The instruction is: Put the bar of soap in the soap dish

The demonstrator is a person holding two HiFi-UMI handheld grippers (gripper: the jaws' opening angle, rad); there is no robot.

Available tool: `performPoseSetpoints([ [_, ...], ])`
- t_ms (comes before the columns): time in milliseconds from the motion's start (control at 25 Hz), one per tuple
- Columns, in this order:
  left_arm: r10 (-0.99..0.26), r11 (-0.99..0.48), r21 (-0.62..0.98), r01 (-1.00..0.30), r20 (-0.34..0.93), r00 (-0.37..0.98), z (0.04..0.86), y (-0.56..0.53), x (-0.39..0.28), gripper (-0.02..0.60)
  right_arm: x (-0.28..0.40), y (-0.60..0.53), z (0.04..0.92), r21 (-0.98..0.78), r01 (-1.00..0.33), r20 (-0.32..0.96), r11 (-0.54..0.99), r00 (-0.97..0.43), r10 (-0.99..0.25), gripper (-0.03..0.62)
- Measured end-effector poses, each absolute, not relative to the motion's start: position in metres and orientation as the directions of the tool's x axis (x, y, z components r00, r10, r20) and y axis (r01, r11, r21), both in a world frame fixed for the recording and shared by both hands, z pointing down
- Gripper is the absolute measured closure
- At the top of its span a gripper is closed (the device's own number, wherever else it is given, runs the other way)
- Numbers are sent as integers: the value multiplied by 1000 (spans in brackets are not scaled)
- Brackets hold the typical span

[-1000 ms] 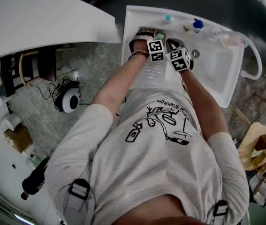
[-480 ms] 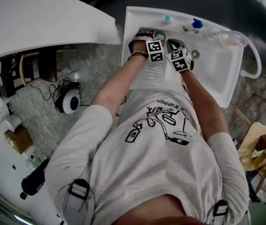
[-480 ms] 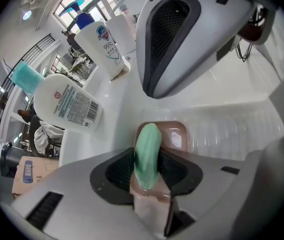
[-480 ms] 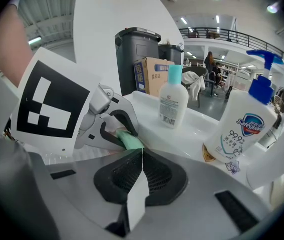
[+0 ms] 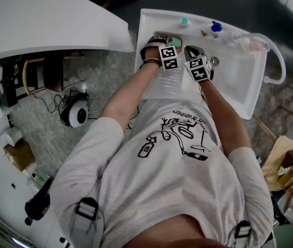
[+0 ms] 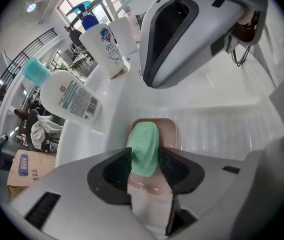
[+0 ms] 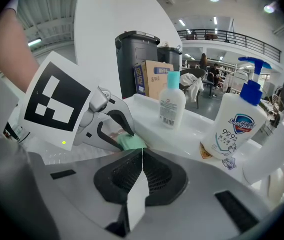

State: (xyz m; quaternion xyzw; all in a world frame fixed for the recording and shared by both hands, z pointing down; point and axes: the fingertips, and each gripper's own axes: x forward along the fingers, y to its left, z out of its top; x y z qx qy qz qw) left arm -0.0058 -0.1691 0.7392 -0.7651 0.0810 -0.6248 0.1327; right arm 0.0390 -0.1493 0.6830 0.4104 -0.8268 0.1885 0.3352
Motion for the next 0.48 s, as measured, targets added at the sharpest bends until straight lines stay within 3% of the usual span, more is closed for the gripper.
performPoseSetpoints([
  [240,-317,-947,-318,-35,915,249,724,-166,-9,407,42,-139,671,-41,-809,686,586,-449,-572,571],
  [480,-359,-918,-243,-313,845,397,681,-162,-7,417,44,-130,643,-73,-822,626,565,-479,-616,571],
])
